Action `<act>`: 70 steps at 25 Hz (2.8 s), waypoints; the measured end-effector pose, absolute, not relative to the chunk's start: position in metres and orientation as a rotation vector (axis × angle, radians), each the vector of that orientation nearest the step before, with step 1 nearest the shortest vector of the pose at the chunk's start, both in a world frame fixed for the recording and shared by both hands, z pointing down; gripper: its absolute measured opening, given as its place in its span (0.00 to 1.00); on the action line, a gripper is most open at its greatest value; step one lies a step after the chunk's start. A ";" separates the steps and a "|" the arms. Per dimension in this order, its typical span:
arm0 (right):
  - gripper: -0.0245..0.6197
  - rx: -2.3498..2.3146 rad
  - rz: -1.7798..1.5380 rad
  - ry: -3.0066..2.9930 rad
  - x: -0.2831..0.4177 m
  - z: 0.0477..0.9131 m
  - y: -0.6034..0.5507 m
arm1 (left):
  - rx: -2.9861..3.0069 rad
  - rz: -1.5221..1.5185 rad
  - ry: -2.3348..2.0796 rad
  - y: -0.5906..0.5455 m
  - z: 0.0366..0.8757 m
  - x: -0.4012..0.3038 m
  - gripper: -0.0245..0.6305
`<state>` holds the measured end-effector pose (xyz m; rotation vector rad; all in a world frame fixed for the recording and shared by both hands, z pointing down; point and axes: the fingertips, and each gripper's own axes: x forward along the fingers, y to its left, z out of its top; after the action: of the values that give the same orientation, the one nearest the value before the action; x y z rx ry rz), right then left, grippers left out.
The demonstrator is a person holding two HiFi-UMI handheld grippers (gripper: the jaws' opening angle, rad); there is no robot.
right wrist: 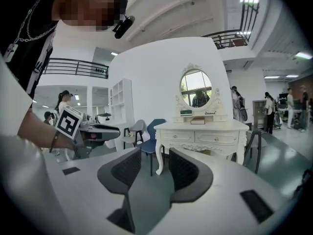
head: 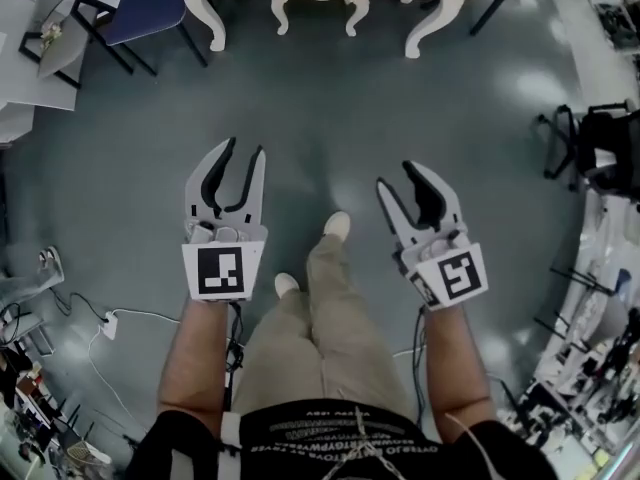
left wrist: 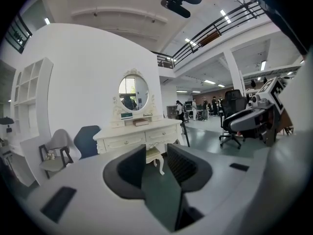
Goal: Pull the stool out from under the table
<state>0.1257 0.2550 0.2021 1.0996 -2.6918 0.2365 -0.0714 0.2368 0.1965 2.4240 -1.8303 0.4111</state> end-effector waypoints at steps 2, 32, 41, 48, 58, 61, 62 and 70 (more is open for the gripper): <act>0.28 1.092 0.225 -2.679 0.125 0.217 0.256 | 2.389 0.401 -1.821 0.243 0.215 -0.072 0.22; 0.33 0.932 0.327 -2.595 0.163 0.324 0.137 | 2.322 0.459 -1.768 0.120 0.321 -0.036 0.25; 0.33 0.945 0.259 -2.616 0.163 0.334 0.071 | 2.271 0.469 -1.793 0.087 0.324 -0.046 0.27; 0.36 1.034 0.291 -2.575 0.145 0.349 0.047 | 2.246 0.546 -1.740 0.086 0.360 -0.074 0.31; 0.36 1.087 0.316 -2.533 0.096 0.364 0.013 | 2.289 0.622 -1.668 0.035 0.375 -0.119 0.32; 0.36 1.099 0.324 -2.521 0.087 0.365 0.000 | 2.298 0.624 -1.658 0.018 0.375 -0.125 0.32; 0.36 1.108 0.332 -2.519 0.084 0.365 -0.006 | 2.300 0.620 -1.659 0.012 0.375 -0.128 0.32; 0.36 1.142 0.369 -2.483 0.064 0.374 -0.041 | 2.347 0.684 -1.575 -0.032 0.387 -0.147 0.32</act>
<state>0.0637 -0.0410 0.3735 1.1422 -2.4828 0.3687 -0.1473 -0.0320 0.3874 2.3471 -1.5753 0.6838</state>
